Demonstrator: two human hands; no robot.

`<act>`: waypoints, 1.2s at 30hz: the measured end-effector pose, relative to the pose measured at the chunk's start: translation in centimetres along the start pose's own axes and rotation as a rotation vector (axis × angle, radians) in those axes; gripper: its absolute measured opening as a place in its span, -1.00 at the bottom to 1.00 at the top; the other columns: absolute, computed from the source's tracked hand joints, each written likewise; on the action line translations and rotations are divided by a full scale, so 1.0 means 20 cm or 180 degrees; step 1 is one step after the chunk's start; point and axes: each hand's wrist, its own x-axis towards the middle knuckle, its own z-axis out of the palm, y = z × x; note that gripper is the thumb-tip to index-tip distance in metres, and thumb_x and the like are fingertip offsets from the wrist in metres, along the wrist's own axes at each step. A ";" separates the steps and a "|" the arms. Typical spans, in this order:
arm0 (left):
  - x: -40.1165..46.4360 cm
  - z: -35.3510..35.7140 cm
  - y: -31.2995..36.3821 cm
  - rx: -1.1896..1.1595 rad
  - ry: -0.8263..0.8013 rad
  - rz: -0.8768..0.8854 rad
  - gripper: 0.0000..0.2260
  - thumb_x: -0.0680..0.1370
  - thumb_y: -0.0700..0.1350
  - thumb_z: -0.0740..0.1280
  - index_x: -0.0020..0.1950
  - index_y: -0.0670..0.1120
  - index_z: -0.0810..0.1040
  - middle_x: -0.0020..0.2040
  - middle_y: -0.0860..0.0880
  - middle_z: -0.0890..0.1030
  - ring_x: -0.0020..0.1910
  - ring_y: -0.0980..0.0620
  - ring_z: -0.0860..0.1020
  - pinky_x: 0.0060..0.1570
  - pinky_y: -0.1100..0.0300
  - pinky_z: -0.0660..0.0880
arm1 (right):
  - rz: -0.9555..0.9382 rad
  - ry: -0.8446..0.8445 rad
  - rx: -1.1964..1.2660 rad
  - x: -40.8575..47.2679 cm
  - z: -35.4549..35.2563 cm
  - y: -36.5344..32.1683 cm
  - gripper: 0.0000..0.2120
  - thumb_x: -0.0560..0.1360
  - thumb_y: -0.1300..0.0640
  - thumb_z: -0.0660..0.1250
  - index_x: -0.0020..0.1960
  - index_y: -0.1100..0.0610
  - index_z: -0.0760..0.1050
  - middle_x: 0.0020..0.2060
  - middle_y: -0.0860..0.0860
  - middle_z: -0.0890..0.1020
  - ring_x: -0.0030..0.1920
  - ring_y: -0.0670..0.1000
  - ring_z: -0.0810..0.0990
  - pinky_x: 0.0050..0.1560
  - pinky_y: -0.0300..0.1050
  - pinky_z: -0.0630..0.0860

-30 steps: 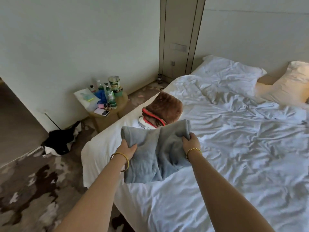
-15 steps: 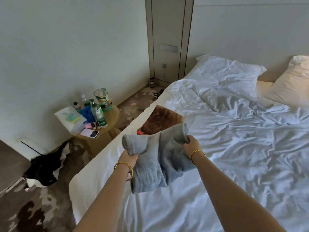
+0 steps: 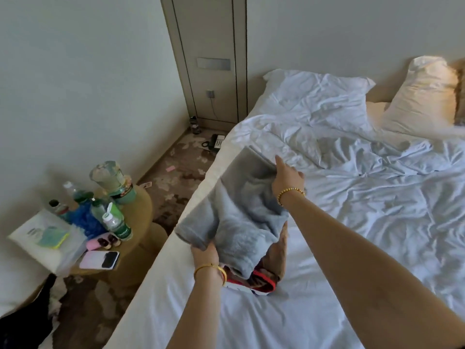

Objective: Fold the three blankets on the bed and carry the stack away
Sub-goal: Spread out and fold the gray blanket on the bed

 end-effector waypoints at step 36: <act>0.32 0.22 0.04 0.2736 -0.2114 -0.1220 -0.57 0.59 0.09 0.17 -0.33 -0.18 0.46 -0.48 -0.12 0.63 -0.52 0.04 0.61 -0.58 0.36 0.43 | 0.1400 -0.0079 0.0760 -0.28 0.67 0.29 -0.55 0.56 0.22 0.09 0.44 0.11 0.19 0.43 0.09 0.25 0.41 0.12 0.22 0.39 0.04 0.23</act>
